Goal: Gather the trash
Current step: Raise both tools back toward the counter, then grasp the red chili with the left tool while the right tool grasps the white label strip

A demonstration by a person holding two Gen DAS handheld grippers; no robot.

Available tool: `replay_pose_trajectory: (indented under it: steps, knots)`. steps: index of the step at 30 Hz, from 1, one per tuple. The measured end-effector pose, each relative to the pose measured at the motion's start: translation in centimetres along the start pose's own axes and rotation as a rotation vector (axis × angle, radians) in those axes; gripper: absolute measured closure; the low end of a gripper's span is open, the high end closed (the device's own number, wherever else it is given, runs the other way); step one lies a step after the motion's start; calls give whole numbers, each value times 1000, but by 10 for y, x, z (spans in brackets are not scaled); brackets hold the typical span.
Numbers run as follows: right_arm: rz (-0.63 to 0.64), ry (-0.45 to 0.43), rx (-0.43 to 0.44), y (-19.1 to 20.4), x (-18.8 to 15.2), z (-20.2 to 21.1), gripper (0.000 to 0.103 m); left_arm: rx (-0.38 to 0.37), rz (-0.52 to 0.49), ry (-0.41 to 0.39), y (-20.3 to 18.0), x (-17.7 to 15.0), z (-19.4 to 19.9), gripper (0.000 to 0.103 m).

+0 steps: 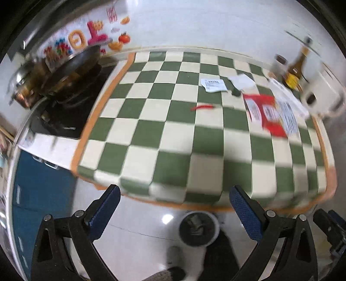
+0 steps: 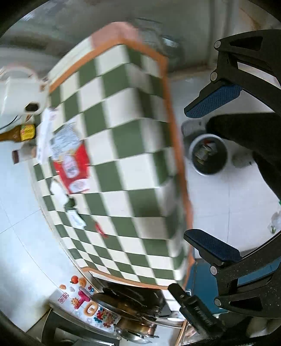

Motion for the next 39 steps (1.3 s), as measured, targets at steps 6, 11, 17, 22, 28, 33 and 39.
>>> replay_pose_trajectory:
  steps: [6, 11, 17, 22, 28, 33, 39]
  knots:
    - [97, 13, -76, -60, 130, -40, 0, -91, 389, 244, -34, 69, -86, 1]
    - [133, 88, -137, -125, 228, -99, 0, -92, 685, 367, -51, 104, -161, 15]
    - [213, 170, -201, -171, 300, -167, 0, -9, 827, 397, -65, 127, -222, 38]
    - [294, 222, -262, -195, 339, -215, 0, 86, 693, 315, -76, 143, -218, 95]
    - [345, 303, -242, -210, 349, -262, 4, 200, 280, 226, -104, 139, -204, 95]
    - [354, 267, -247, -213, 350, -269, 37, 235, 182, 194, -105, 129, -190, 95]
    - [332, 178, -253, -211, 352, -254, 51, 242, 157, 171, -105, 131, -174, 96]
Point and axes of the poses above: each gripper's, at about its wrist camera, not at the fingertips, and z roughly against the way its jaws point, y to its left, x to its top, the point moved 5 cm from there along -z, roughly the way its jaws point, and after that the axes turned 15 degrees about z, right-handed, at the moved point
